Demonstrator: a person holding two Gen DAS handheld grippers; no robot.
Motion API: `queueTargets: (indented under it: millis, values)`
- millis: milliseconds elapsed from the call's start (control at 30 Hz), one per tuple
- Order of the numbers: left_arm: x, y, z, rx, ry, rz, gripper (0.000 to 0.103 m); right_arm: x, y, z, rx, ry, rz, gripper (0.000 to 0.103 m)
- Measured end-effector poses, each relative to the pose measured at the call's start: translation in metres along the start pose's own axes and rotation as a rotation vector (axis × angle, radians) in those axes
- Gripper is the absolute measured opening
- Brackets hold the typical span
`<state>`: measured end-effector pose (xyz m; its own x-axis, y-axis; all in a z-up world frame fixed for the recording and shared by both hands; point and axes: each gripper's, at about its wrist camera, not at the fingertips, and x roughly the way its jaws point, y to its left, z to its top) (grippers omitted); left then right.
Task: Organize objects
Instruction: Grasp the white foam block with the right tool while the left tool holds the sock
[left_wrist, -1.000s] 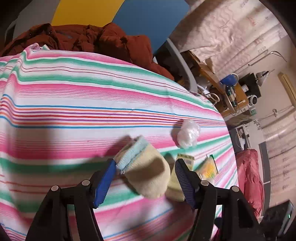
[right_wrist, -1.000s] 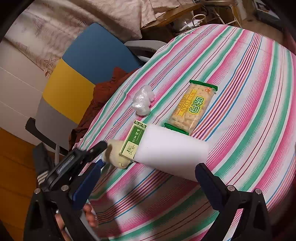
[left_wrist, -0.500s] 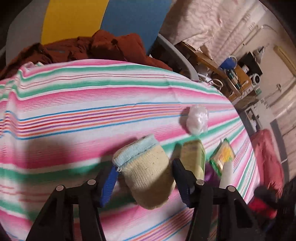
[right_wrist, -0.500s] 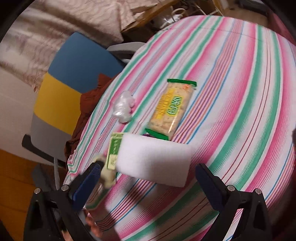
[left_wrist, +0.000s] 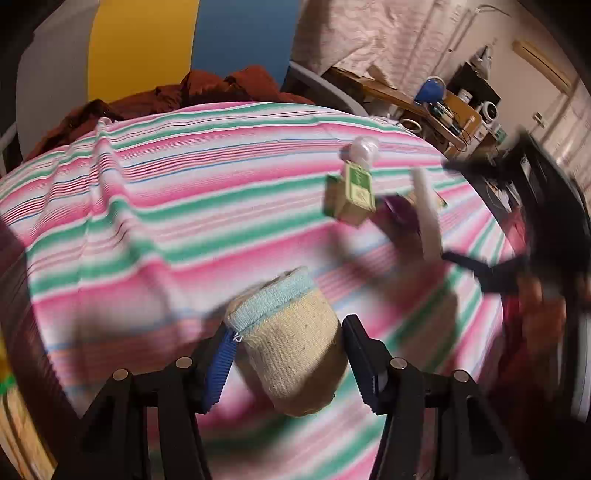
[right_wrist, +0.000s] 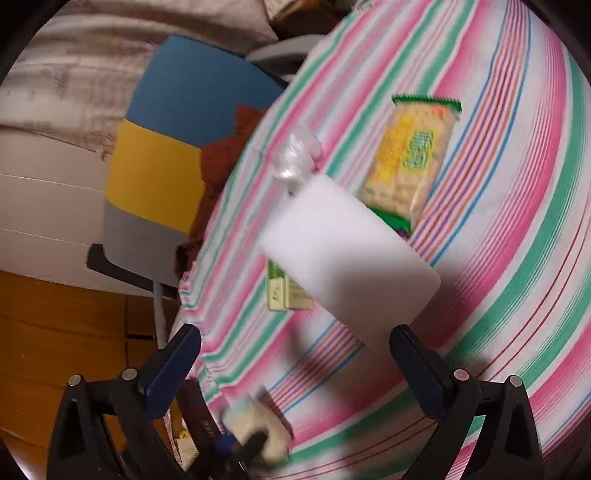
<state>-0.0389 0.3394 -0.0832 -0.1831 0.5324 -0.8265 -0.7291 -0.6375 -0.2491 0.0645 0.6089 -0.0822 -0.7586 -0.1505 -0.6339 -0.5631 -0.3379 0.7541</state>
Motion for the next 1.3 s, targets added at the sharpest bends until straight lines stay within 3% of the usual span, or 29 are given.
queueTargets:
  millis: [100,267,333,400,600,700,867,933,1000,1033,1200,1300]
  values:
    - [-0.008,-0.004,-0.018,0.033,-0.026,0.008,0.058,-0.011,0.000,0.001,0.001,-0.058,-0.020,0.103]
    - [0.002,-0.003,-0.024,0.028,-0.002,-0.048,0.058,-0.030,0.003,0.006,-0.048,-0.212,-0.207,0.103]
    - [0.008,-0.004,-0.026,0.027,0.007,-0.050,0.055,-0.027,0.009,0.005,-0.089,-0.212,-0.263,0.103]
    - [0.007,-0.009,-0.031,0.061,-0.009,-0.001,0.050,-0.020,0.018,0.001,-0.144,-0.213,-0.320,0.103]
    - [0.008,-0.004,-0.032,0.047,-0.026,-0.024,0.050,-0.002,0.038,-0.012,-0.331,-0.192,-0.438,0.103]
    - [0.007,-0.003,-0.033,0.052,-0.037,-0.027,0.051,0.015,0.045,-0.002,-0.375,-0.178,-0.507,0.103]
    - [0.007,0.003,-0.034,0.034,-0.052,-0.068,0.051,0.023,0.039,0.007,-0.369,-0.159,-0.509,0.103]
    - [0.007,0.005,-0.034,0.024,-0.052,-0.075,0.051,0.028,0.039,0.008,-0.368,-0.133,-0.484,0.098]
    - [0.006,0.003,-0.033,0.028,-0.050,-0.071,0.049,0.030,0.040,0.006,-0.378,-0.104,-0.462,0.069]
    - [0.006,0.003,-0.034,0.031,-0.050,-0.069,0.049,0.030,0.041,0.005,-0.388,-0.101,-0.463,0.061]
    - [0.002,0.001,-0.038,0.029,-0.070,-0.060,0.048,0.027,0.052,-0.005,-0.447,-0.099,-0.446,0.040]
    - [-0.002,0.000,-0.042,0.040,-0.078,-0.036,0.048,0.015,0.052,-0.005,-0.422,-0.121,-0.381,0.033]
